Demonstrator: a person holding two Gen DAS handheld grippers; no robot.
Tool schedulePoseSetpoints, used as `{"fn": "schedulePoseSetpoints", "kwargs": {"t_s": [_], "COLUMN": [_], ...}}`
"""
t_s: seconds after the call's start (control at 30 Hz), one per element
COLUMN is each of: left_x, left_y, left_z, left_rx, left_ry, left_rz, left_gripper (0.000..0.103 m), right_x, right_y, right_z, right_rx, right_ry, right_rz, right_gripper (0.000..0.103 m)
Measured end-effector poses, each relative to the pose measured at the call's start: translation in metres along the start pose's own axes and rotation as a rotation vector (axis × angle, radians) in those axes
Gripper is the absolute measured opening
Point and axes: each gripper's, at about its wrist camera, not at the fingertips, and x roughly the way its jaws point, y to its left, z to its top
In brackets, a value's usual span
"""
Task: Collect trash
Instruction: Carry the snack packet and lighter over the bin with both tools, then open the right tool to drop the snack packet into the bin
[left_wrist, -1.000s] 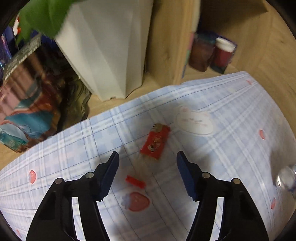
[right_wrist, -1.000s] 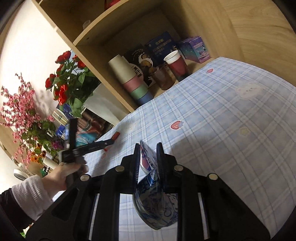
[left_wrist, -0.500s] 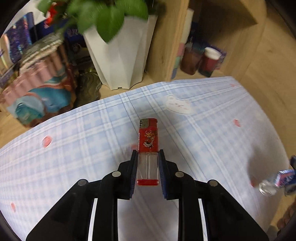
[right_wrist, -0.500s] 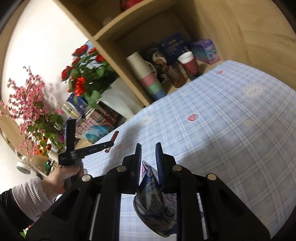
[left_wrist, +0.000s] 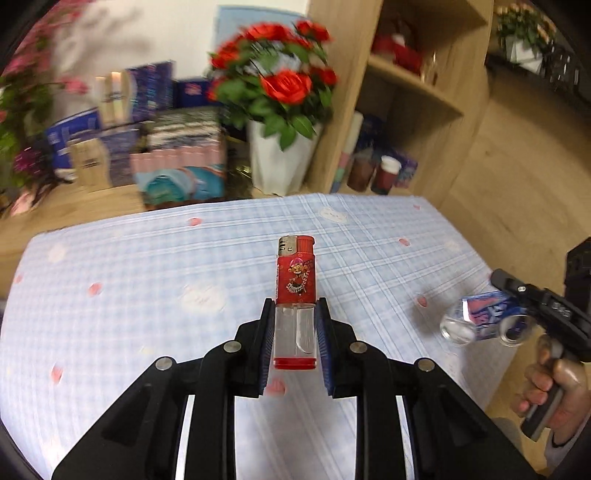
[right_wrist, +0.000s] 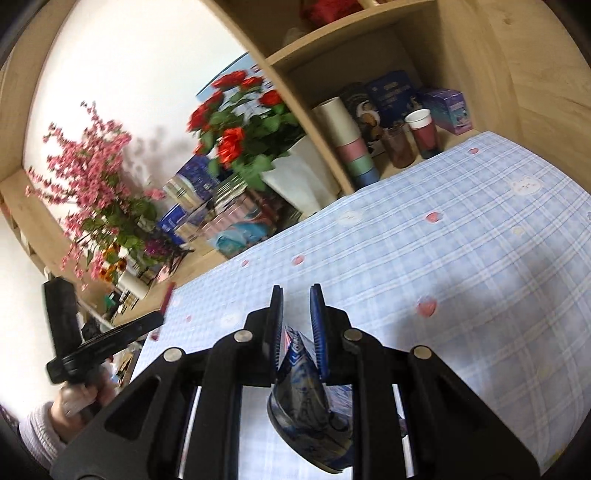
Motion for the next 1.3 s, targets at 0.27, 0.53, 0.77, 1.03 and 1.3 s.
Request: {"fn": "schedulePoseSetpoints", "kwargs": {"t_s": [0.27,0.53,0.77,1.03,1.3], "left_x": [-0.100,-0.168,-0.208,-0.236,-0.253], "left_y": [-0.002,-0.016,-0.013,-0.017,-0.026], "left_z": [-0.061,-0.114,-0.162,-0.203,-0.230], "left_rx": [-0.064,-0.077,-0.168,-0.192,-0.190], "left_ry": [-0.095,-0.187,-0.236,-0.252,-0.276], "left_rz": [0.008,0.048,0.054,0.054,0.044], "left_gripper": [0.022,0.022,0.022,0.022,0.022], "right_x": [-0.020,-0.050,-0.072,-0.084,-0.086], "right_y": [0.050,0.080,0.101,0.101,0.117], "right_z": [-0.038,-0.079,-0.129,-0.176,-0.206], "right_rx": [-0.065,-0.102,-0.173,-0.176,-0.245], "right_ry": [0.054,0.089,0.150,0.202,0.254], "right_rz": [0.038,0.046,0.053,0.052,0.030], "right_gripper": [0.018,0.018,0.018,0.018,0.018]}}
